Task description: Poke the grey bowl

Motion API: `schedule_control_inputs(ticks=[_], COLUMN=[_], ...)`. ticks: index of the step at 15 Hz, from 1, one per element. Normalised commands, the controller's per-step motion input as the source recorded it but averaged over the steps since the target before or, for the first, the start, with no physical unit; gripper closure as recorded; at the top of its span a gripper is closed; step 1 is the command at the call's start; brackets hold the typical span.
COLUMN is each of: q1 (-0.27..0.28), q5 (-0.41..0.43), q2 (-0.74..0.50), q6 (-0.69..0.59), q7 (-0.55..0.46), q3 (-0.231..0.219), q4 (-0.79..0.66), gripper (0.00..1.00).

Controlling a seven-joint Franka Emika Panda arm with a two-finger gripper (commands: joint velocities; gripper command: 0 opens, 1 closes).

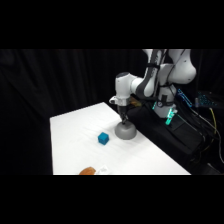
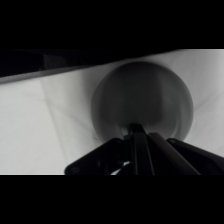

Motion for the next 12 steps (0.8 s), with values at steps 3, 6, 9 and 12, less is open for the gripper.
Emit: schedule_control_inputs(ticks=[3, 6, 9, 12], q1=[0.040, 0.017, -0.012, -0.023], q5=[-0.157, -0.186, -0.132, -0.065], q2=[-0.45, -0.82, -0.86, -0.72], q6=[-0.48, -0.64, -0.70, -0.56], q7=[0.12, 0.13, 0.11, 0.06], q3=[-0.013, 0.005, 0.043, 0.053], q4=[0.01, -0.17, -0.10, 0.01], gripper=[1.00, 1.00, 0.80, 0.52])
